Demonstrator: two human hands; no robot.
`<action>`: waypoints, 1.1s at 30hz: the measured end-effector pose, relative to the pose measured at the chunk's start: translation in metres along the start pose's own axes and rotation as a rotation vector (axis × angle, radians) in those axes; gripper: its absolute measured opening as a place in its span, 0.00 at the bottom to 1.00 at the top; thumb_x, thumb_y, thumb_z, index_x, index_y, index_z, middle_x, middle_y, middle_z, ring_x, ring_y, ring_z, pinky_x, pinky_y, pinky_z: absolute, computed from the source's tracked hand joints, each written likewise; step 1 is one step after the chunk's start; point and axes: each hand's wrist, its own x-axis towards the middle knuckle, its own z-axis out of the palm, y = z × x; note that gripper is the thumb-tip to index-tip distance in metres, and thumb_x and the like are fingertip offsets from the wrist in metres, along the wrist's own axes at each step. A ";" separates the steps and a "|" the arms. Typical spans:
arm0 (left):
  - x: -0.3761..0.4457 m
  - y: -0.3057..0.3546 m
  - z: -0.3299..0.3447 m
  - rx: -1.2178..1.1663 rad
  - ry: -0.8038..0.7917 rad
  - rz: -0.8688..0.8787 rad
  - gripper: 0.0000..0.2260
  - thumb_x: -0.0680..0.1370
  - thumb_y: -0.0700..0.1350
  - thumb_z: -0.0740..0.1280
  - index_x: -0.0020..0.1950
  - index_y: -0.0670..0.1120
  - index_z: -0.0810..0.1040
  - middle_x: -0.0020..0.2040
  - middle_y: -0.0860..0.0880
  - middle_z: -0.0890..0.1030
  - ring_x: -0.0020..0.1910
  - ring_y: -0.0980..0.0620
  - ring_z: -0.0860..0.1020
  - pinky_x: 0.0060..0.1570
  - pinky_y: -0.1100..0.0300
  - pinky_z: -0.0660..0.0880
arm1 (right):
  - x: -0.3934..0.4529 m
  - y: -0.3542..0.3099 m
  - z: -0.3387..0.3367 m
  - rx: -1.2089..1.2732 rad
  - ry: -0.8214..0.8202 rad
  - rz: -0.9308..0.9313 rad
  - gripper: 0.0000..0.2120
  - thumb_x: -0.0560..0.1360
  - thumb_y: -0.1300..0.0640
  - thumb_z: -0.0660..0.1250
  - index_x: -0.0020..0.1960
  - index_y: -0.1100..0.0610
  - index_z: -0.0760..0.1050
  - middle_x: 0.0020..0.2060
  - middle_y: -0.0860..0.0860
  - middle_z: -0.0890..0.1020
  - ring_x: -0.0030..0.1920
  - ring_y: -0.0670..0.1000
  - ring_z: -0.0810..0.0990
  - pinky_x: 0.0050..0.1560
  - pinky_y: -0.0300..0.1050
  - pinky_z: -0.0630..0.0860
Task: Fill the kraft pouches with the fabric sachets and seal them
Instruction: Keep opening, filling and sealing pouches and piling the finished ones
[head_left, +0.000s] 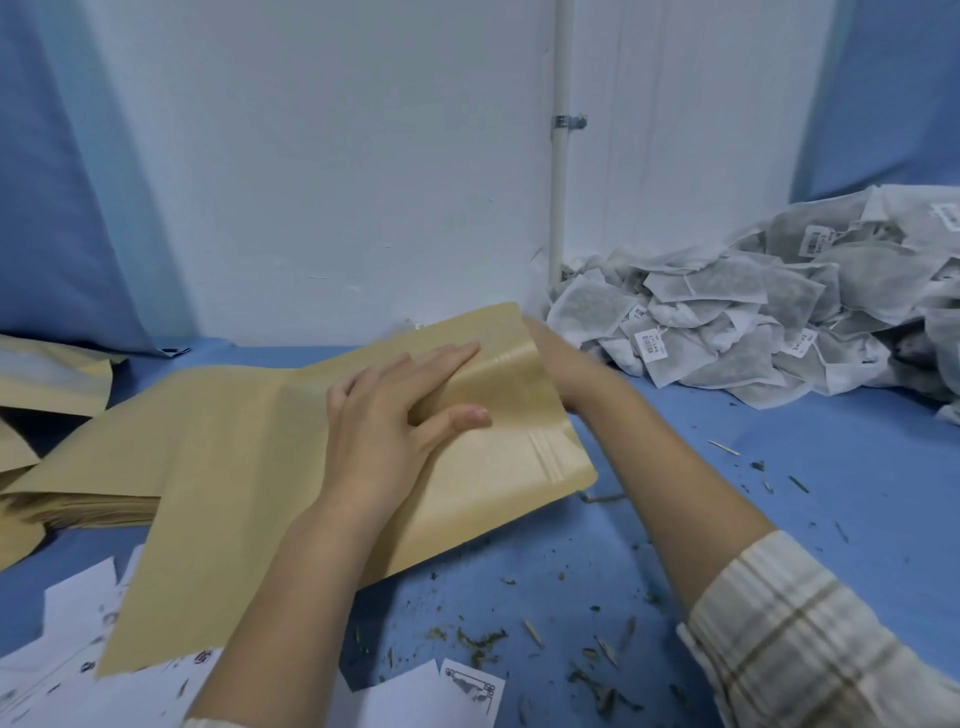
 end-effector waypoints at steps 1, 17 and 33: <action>0.000 0.001 -0.001 -0.015 0.020 0.003 0.21 0.67 0.63 0.66 0.60 0.68 0.72 0.61 0.63 0.77 0.61 0.55 0.74 0.65 0.44 0.64 | -0.002 0.013 0.000 -0.006 -0.068 0.032 0.18 0.82 0.59 0.50 0.69 0.65 0.64 0.52 0.56 0.71 0.57 0.52 0.69 0.48 0.46 0.66; 0.028 0.011 0.022 0.028 0.033 0.074 0.22 0.67 0.63 0.66 0.60 0.63 0.77 0.61 0.60 0.78 0.61 0.55 0.74 0.66 0.45 0.64 | 0.003 0.090 -0.103 -0.277 0.681 0.360 0.09 0.74 0.58 0.60 0.53 0.53 0.75 0.50 0.53 0.75 0.52 0.55 0.73 0.48 0.43 0.70; 0.034 0.003 0.038 0.113 -0.012 0.046 0.23 0.67 0.66 0.61 0.61 0.65 0.75 0.58 0.69 0.72 0.59 0.63 0.67 0.60 0.65 0.50 | -0.002 0.071 -0.111 1.103 1.059 -0.105 0.13 0.70 0.72 0.63 0.31 0.61 0.67 0.26 0.53 0.70 0.31 0.48 0.69 0.40 0.44 0.81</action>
